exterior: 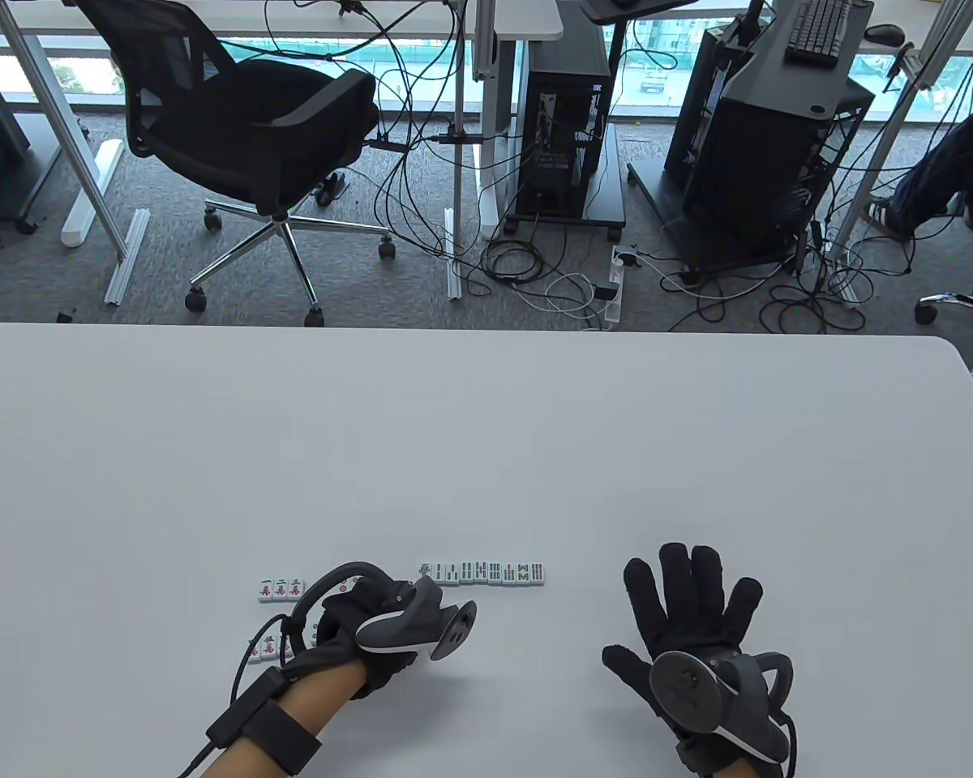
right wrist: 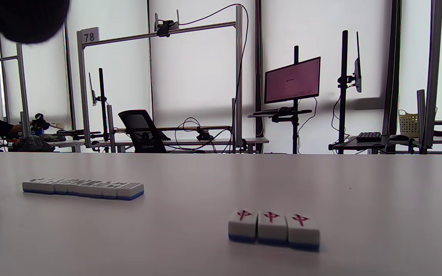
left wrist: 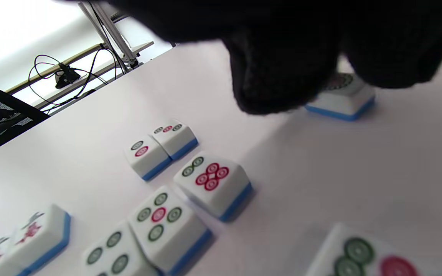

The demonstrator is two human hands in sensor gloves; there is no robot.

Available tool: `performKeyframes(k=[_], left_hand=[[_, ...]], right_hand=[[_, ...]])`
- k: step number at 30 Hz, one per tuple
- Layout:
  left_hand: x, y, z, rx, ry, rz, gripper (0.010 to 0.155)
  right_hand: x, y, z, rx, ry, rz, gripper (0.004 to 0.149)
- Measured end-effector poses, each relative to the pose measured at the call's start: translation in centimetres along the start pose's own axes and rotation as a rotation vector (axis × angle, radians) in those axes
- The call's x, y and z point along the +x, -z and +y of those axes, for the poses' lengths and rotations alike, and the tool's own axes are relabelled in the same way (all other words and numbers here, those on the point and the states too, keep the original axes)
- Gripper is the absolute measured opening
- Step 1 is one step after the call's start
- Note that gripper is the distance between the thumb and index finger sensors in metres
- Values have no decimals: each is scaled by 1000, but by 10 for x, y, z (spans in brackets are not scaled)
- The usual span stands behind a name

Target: Mahjong suit sorting

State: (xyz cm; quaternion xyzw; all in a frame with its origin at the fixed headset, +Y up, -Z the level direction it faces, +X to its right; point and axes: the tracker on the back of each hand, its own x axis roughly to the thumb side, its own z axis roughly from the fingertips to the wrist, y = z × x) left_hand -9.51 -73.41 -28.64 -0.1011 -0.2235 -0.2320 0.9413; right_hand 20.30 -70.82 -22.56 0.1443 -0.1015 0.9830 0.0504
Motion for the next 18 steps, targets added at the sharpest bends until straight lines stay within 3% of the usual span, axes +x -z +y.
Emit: performKeyframes(k=[6,11,18], left_hand=[[-49,-4,17,-56,-35,172,61],[-76,1,-7,-85,-31,267,61],[-72,14,-38,-93,18,248,64]], right_hand=[[0,0,0,3,1,6,90],[0,0,1,13,0,4,90],[0,1,1,24,3,6,90]])
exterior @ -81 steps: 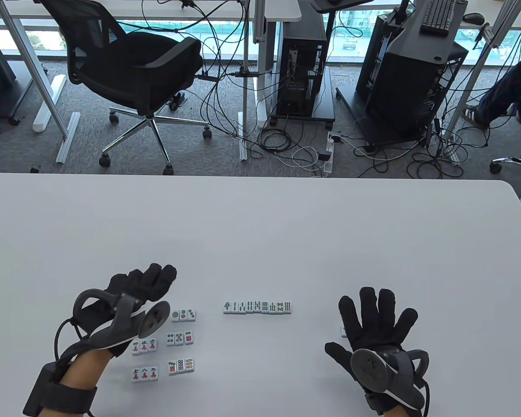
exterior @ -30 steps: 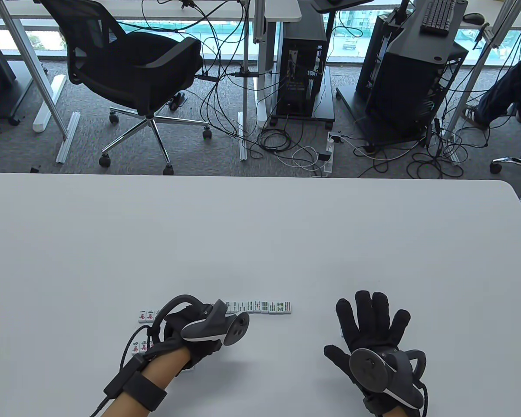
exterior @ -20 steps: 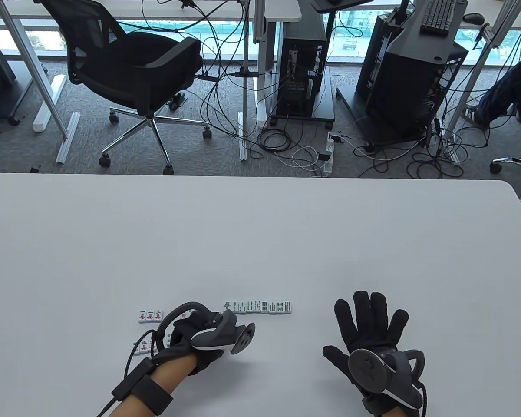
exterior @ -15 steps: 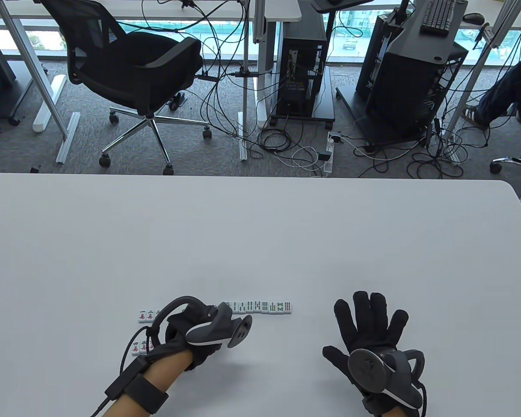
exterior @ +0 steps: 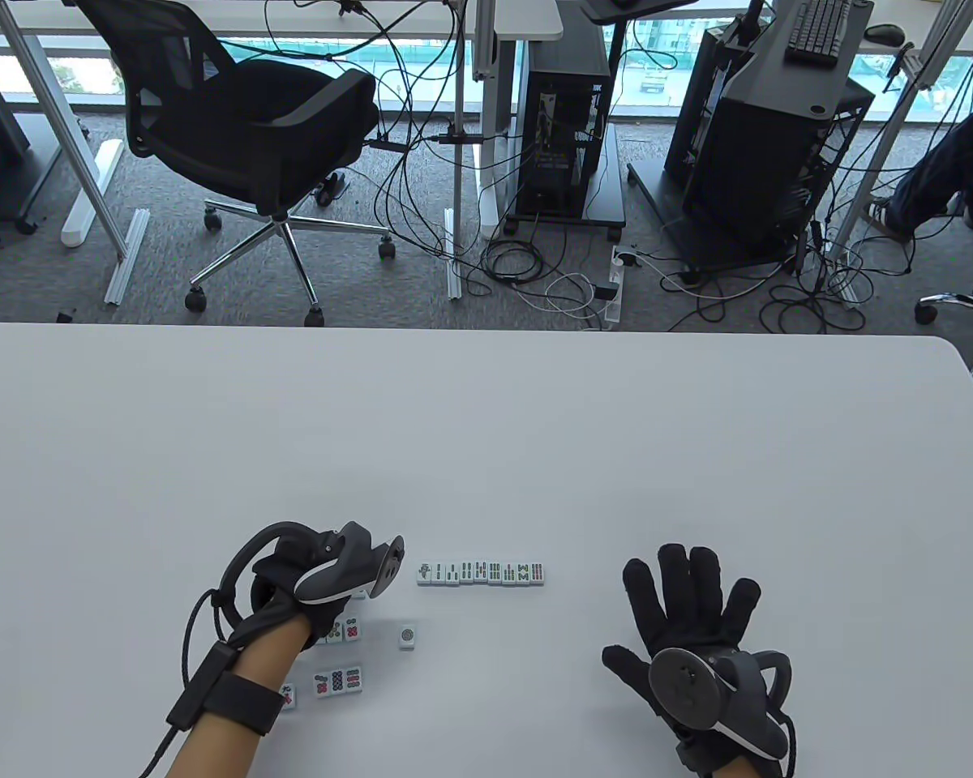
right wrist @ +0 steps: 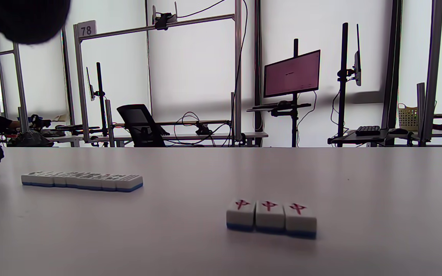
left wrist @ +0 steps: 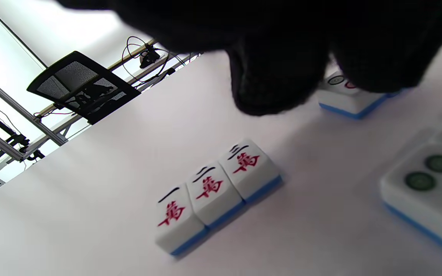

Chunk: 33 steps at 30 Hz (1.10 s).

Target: Mahjong suit sorting

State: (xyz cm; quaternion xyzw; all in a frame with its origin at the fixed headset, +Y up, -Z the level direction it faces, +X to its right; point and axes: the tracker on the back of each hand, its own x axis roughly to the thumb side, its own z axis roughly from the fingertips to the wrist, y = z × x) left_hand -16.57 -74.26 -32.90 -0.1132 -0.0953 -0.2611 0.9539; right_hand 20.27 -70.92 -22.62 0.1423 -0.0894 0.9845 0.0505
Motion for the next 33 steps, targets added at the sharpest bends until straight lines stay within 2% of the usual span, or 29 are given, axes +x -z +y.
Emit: performKeyframes(k=[6,12,16,19,25,29,33], left_hand=[[10,10,-12,-36,-47,-10,61],[7,8,-13,-50,-71,-13,58],[-4,-1,1,4,-135,15,61],[1,-11,18,47,-208,-34,61],[47,-28,45,118,-235,-197,61],[75,-28,46,93,-177,-265,61],[90,-24,41,84,-116,-280,61]], right_hand=[[0,0,0,0,3,-1,90],[-1,1,0,3,9,2,90],[-1,1,0,0,15,3,89],[-1,1,2,6,11,1,89],[-1,1,2,12,11,3,89],[0,1,3,14,13,2,89],[0,1,3,13,20,0,89]])
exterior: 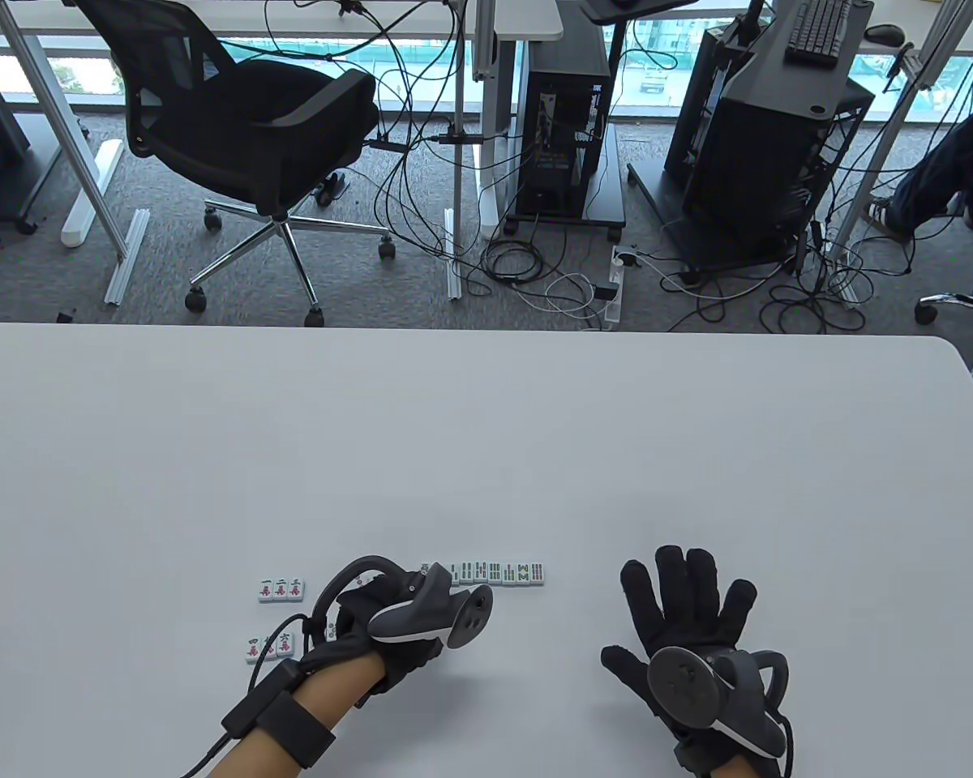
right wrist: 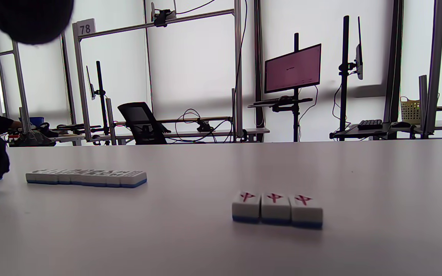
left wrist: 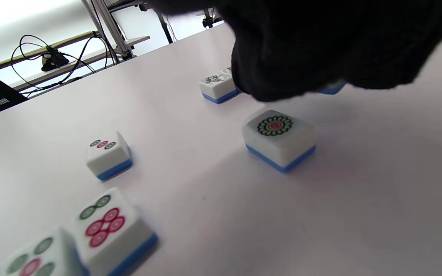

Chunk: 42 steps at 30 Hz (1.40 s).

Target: Mahjong suit sorting

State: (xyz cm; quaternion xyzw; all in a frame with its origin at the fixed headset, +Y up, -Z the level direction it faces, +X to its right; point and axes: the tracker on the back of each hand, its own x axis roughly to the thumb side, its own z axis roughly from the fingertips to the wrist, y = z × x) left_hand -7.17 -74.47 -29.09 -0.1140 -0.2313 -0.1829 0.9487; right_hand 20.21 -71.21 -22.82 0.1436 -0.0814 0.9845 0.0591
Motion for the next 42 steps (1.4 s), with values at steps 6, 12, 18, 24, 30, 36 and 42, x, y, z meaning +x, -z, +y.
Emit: performKeyframes(k=[6,12,18,24,30,36,42], left_hand=[[5,3,-5,-2,67,7,61],[5,3,-11,-8,99,6,61],[2,1,-9,-40,99,7,64],[-37,-7,15,11,53,130,63],[-88,-1,11,-16,-15,308,62],[-87,7,-16,-81,12,298,62],[-80,17,-36,-120,32,284,59]], right_hand=[[0,0,0,0,1,-1,89],[0,0,0,0,1,-1,89],[1,0,1,12,-3,-3,89],[1,0,1,9,0,2,89],[1,0,1,12,-1,2,89],[1,0,1,18,1,4,88],[1,0,2,24,1,3,88]])
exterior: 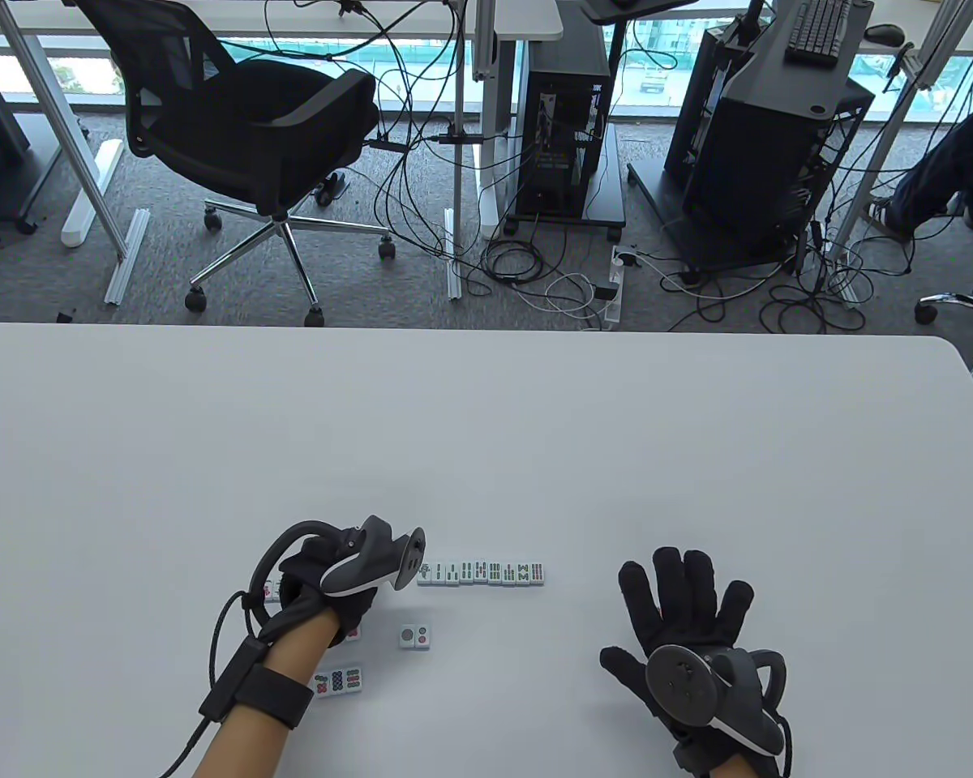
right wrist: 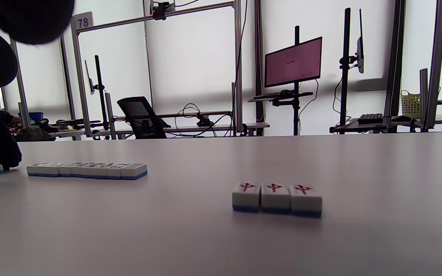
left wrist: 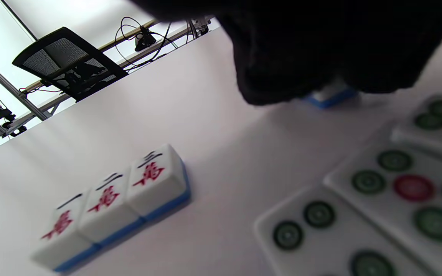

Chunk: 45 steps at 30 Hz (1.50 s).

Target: Mahjong suit sorting

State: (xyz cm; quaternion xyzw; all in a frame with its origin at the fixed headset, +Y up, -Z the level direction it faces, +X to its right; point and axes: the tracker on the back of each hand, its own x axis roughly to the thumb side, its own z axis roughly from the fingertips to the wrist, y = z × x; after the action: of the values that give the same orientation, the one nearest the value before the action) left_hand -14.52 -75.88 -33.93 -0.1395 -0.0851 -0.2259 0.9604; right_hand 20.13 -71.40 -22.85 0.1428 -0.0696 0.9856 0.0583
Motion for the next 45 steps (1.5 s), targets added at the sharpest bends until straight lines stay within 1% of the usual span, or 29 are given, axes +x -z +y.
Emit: performKeyframes(k=[2,7,9,11,14,16,18,20,24,27,30,35,38,41,45], left_hand=[[2,0,-1,25,5,-12,59],[2,3,2,-6,-5,-10,59],[4,1,8,10,-42,-21,60],[9,-4,19,49,-97,-55,61],[23,-14,36,57,-246,-147,62],[35,-19,44,68,-298,-211,62],[50,-25,50,77,-281,-262,62],[65,-28,50,80,-226,-293,62],[84,-32,43,74,-87,-311,62],[91,-34,40,101,-1,-303,62],[93,-35,38,118,52,-289,62],[94,-36,33,105,91,-280,62],[93,-37,32,125,111,-273,63],[86,-41,32,124,99,-266,69],[65,-53,38,172,45,-237,68]], right_hand=[[0,0,0,1,1,1,88],[0,0,0,7,6,3,88],[0,0,0,5,8,3,88],[-1,1,1,6,10,2,88],[-1,1,1,12,7,2,88],[-1,1,1,15,9,3,88],[-1,1,1,16,12,4,88],[-1,1,1,16,11,4,88],[-1,1,2,16,13,2,88],[-1,1,2,16,13,2,88],[0,1,3,19,16,1,88],[0,1,3,20,14,0,88],[0,1,3,22,12,1,87],[0,1,3,26,14,0,87],[0,1,4,26,13,0,87]])
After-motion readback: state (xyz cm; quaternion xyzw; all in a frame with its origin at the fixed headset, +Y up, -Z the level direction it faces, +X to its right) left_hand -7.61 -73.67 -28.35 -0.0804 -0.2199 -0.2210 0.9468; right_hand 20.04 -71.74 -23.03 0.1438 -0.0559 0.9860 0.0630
